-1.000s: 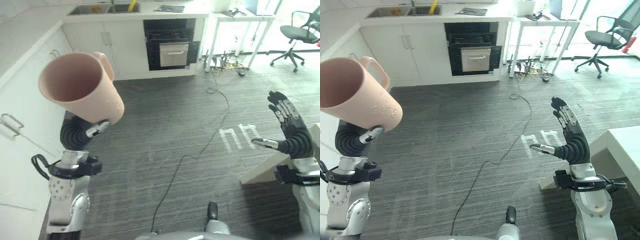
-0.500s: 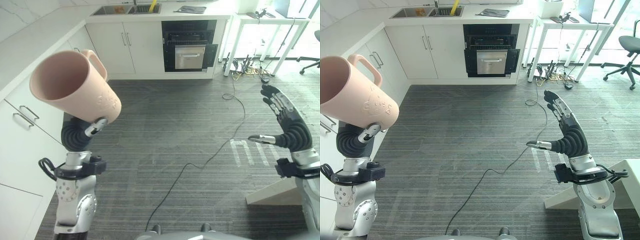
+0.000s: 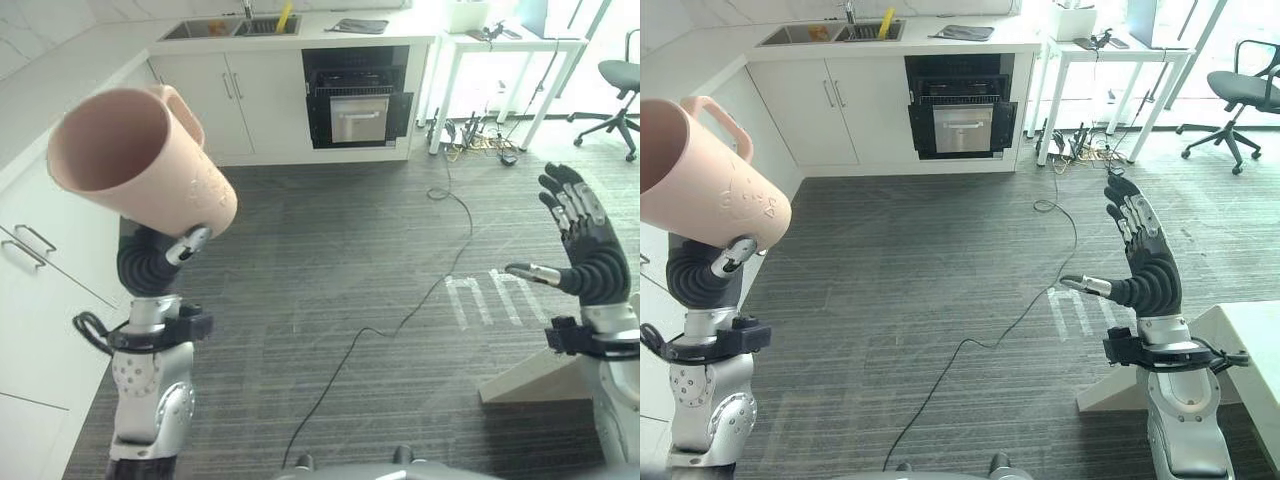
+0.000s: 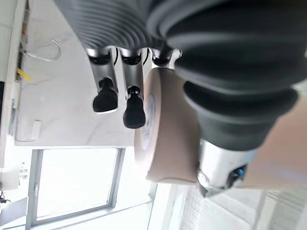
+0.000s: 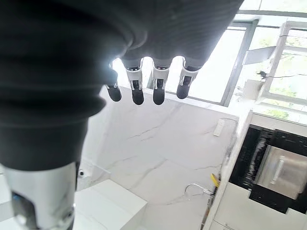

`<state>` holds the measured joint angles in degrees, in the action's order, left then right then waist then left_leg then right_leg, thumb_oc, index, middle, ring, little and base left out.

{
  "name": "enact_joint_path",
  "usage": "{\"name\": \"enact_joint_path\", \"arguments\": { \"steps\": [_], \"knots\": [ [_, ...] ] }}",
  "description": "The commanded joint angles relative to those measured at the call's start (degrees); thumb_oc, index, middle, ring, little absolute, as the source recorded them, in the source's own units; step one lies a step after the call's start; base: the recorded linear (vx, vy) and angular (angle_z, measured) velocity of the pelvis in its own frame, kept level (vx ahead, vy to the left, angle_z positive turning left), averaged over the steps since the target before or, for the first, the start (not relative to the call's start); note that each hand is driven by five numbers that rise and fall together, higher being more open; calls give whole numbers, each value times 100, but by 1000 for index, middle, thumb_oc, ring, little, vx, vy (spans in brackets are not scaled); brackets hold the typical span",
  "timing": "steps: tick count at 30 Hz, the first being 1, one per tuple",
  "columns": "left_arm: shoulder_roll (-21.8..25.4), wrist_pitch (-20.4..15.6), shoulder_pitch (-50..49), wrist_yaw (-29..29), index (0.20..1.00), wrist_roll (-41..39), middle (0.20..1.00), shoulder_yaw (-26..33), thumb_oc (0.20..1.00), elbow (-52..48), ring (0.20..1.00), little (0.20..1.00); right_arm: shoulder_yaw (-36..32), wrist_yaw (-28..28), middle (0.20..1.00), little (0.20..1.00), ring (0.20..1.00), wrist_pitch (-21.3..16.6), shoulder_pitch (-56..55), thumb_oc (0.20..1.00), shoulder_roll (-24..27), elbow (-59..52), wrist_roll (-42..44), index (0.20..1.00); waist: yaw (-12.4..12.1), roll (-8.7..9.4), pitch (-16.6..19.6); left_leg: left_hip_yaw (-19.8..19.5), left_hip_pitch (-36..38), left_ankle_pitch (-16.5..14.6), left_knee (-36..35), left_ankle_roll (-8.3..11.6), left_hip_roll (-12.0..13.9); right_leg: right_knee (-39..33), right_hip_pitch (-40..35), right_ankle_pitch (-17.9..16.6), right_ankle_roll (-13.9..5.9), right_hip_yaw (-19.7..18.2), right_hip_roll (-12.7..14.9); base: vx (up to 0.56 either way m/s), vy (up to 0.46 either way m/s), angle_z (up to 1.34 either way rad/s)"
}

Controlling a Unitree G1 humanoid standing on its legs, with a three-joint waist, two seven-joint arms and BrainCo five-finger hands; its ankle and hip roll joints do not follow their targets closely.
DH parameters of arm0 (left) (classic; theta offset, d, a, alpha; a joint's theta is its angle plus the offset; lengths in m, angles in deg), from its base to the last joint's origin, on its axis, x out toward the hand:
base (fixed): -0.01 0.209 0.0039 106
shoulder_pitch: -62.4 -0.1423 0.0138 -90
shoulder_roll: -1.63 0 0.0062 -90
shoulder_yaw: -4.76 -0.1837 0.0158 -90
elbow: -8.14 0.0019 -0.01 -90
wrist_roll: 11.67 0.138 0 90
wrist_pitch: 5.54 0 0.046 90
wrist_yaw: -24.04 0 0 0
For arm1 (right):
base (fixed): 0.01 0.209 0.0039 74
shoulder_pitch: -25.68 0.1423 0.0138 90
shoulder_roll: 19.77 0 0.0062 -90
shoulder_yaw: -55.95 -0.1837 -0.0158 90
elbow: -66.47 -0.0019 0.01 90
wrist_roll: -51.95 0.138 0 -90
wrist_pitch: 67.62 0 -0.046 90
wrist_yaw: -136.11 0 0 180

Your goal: Place the dishes in the dishwasher.

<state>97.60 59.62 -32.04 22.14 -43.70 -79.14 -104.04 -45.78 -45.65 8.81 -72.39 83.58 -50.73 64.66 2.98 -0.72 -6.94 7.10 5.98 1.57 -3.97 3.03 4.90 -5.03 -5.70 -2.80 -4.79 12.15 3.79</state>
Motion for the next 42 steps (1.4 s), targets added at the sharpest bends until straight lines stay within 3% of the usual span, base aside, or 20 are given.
{"name": "enact_joint_path", "arguments": {
  "steps": [1, 3, 4, 7, 9, 10, 12, 14, 17, 19, 22, 24, 27, 29, 32, 34, 36, 38, 40, 42],
  "knots": [
    [252, -179, 64, -9, 200, 100, 200, 236, 200, 42, 200, 200, -190, -62, 1000, 1000, 1000, -204, 146, 1000, 65, -71, 464, 1000, 21, 234, -164, 129, -202, -1089, 1592, -24, -276, 668, -103, 1140, 187, -515, -249, 62, -155, -6],
    [178, -217, -103, -261, 200, -49, 200, 352, 200, -34, 200, 200, -292, -344, 1000, 1000, 1000, -116, -11, 1000, 116, -92, 515, 1000, -23, 362, -349, 70, -919, -1023, 3049, -5, -324, 856, -48, 1131, 329, -562, -157, 103, -110, -9],
    [116, -209, -159, -335, 200, -11, 200, 408, 200, -88, 200, 200, -327, -480, 1000, 1000, 1000, -73, -33, 1000, 82, -69, 635, 1000, -16, 347, -425, 135, -1146, -1049, 3211, -48, -243, 970, -14, 1165, 348, -590, -189, 219, -3, -7],
    [115, -122, -89, -230, 200, 108, 200, 405, 200, -82, 200, 200, -261, -482, 1000, 1000, 1000, 3, 45, 1000, 21, -9, 491, 1000, -81, 266, -505, 343, -1162, -771, 2004, 30, 59, 925, -167, 1334, 286, -540, -232, 375, 168, -5],
    [134, -105, -239, -118, 200, 102, 200, 399, 200, -108, 200, 200, -247, -589, 1000, 1000, 1000, -16, 29, 1000, 44, -32, 454, 1000, -208, 54, -465, 169, -1114, 19, 325, 235, 260, 741, -475, 1500, 229, -541, -362, 576, 311, -10],
    [127, -95, -333, -149, 200, 69, 200, 416, 200, -129, 200, 200, -289, -647, 1000, 1000, 1000, -59, -17, 1000, 57, -42, 492, 1000, -245, 19, -456, 149, -1098, 302, -45, 274, 331, 677, -638, 1559, 234, -577, -389, 468, 242, -11],
    [98, -125, -435, -214, 200, 132, 200, 413, 200, -145, 200, 200, -349, -680, 1000, 1000, 1000, -74, -66, 1000, 81, -80, 530, 1000, -296, -4, -447, 185, -1230, 438, -37, 310, 390, 638, -889, 1692, 258, -587, -384, 455, 294, -15],
    [81, -194, -511, -244, 200, 197, 200, 475, 200, -166, 200, 200, -433, -710, 1000, 1000, 1000, -65, -123, 1000, 127, -134, 607, 1000, -337, -7, -413, 218, -1222, 334, -37, 267, 339, 734, -1004, 1854, 174, -563, -256, 475, 409, -17],
    [124, -112, -609, -459, 200, -320, 200, 691, 200, -253, 200, 200, -654, -877, 1000, 1000, 1000, -194, -477, 1000, -71, -328, 456, 1000, -403, 94, -266, 258, -1166, 157, 44, 42, 51, 1086, -1134, 1956, -199, -500, 114, 480, 442, -38],
    [98, -63, -615, -681, 200, -357, 200, 702, 200, -337, 200, 200, -705, -810, 1000, 1000, 1000, -134, -588, 1000, -233, -402, 476, 1000, -478, 234, -147, 167, -1027, 85, -25, -150, -156, 1725, -927, 1416, -515, -398, 324, 400, 380, -15],
    [133, -28, -586, -997, 200, -311, 200, 657, 200, -371, 200, 200, -680, -852, 1000, 1000, 1000, -231, -670, 1000, -409, -433, 408, 1000, -517, 272, -67, -46, -820, -81, -78, -363, -408, 3267, -292, 630, -716, -384, 481, 301, 294, 26],
    [142, 3, -551, -1023, 200, -264, 200, 591, 200, -371, 200, 200, -552, -960, 1000, 1000, 1000, -235, -632, 1000, -499, -379, 276, 1000, -501, 205, -100, -63, -596, -209, -103, -410, -447, 3681, 347, 657, -605, -256, 513, 320, 217, 35],
    [261, 65, -301, -989, 200, -258, 200, 512, 200, -329, 200, 200, -546, -702, 1000, 1000, 1000, -241, -598, 1000, -413, -303, 318, 1000, -485, 237, -200, -15, -531, -214, -89, -302, -422, 2410, 379, 1049, -456, 227, 328, 239, -68, 22],
    [285, 21, -197, -957, 200, -325, 200, 466, 200, -318, 200, 200, -580, -664, 1000, 1000, 1000, -309, -538, 1000, -367, -221, 490, 1000, -327, 210, -356, -4, -397, -291, -103, -242, -387, 1382, 551, 862, -375, 221, 262, 272, -113, 52],
    [259, -134, -239, -916, 200, -209, 200, 351, 200, -362, 200, 200, -559, -691, 1000, 1000, 1000, -219, -633, 1000, -379, -274, 411, 1000, 26, 187, -496, -95, -117, -587, -103, -348, -424, 394, 1216, -113, -623, -417, 499, 389, -211, 101],
    [288, -163, -259, -856, 200, -228, 200, 350, 200, -355, 200, 200, -540, -715, 1000, 1000, 1000, -250, -635, 1000, -430, -246, 499, 1000, 78, 183, -545, -116, 50, -723, -103, -404, -427, 322, 1417, -320, -656, -478, 567, 478, -379, 77],
    [284, -91, -253, -883, 200, -451, 200, 414, 200, -327, 200, 200, -462, -709, 1000, 1000, 1000, -408, -571, 1000, -392, -177, 547, 1000, 93, 197, -541, -131, 207, -929, 45, -452, -432, 379, 1345, -205, -604, -501, 491, 521, -575, 18],
    [244, 10, -232, -824, 200, -575, 200, 385, 200, -261, 200, 200, -305, -566, 1000, 1000, 1000, -290, -410, 1000, -378, -147, 272, 1000, 93, 258, -456, -59, 244, -1208, 394, -421, -381, 443, 1220, -114, -597, -433, 476, 424, -527, -33],
    [177, 49, -322, -761, 200, -604, 200, 370, 200, -287, 200, 200, -288, -594, 1000, 1000, 1000, -163, -320, 1000, -265, -165, 346, 1000, 148, 287, -319, 6, 503, -1520, 866, -247, -233, 643, 1126, 62, -394, -313, 372, 435, -474, -29],
    [94, 59, -488, -790, 200, -609, 200, 427, 200, -320, 200, 200, -336, -675, 1000, 1000, 1000, -105, -378, 1000, -205, -172, 441, 1000, 166, 246, -245, 41, 364, -1074, 2189, 61, 60, 709, 925, 300, -102, -228, 161, 324, -401, -26]
  ]
}}
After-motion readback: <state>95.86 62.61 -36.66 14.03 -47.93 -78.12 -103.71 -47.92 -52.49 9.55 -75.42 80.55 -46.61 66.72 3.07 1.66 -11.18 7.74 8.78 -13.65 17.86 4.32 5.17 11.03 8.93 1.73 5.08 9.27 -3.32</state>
